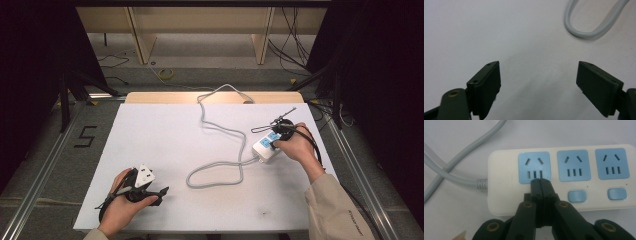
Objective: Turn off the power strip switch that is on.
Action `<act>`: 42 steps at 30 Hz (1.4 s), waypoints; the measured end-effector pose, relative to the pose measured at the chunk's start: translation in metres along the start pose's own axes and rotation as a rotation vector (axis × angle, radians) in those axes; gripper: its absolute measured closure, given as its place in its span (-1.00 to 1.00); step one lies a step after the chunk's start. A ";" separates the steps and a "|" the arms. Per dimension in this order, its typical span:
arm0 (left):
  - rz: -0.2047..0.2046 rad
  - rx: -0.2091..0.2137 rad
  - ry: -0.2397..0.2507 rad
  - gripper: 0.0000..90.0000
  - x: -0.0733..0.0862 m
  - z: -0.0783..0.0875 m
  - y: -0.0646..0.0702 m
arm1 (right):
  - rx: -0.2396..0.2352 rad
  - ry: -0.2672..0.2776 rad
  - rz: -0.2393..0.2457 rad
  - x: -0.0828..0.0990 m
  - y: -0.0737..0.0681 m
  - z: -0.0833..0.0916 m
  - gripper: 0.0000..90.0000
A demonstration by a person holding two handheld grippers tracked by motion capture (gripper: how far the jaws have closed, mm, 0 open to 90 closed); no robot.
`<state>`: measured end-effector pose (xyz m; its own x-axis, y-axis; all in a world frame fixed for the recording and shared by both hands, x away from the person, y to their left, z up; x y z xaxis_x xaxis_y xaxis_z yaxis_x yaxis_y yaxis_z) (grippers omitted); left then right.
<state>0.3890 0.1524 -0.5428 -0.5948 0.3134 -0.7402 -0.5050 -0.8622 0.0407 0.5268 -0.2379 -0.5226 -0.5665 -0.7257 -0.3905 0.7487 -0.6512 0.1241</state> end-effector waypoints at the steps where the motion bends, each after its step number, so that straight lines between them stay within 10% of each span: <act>1: 0.000 0.000 0.001 -0.57 0.000 0.000 0.000 | 0.001 -0.001 -0.002 0.000 0.000 0.000 1.00; 42: -0.007 0.003 -0.004 -0.56 0.000 -0.001 0.002 | 0.034 -0.006 -0.014 0.001 -0.002 -0.002 1.00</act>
<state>0.3886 0.1504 -0.5436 -0.5937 0.3208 -0.7379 -0.5112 -0.8586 0.0380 0.5258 -0.2369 -0.5245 -0.5791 -0.7174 -0.3873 0.7285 -0.6686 0.1494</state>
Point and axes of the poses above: each handheld gripper's, and its own axes: z roughly backward along the jaws, x roughly out of its underside, y roughly to its right, the point moved 10 cm from there along -z, roughly forward along the jaws, and after that the axes turned 14 degrees about z, right-handed, at the moved point
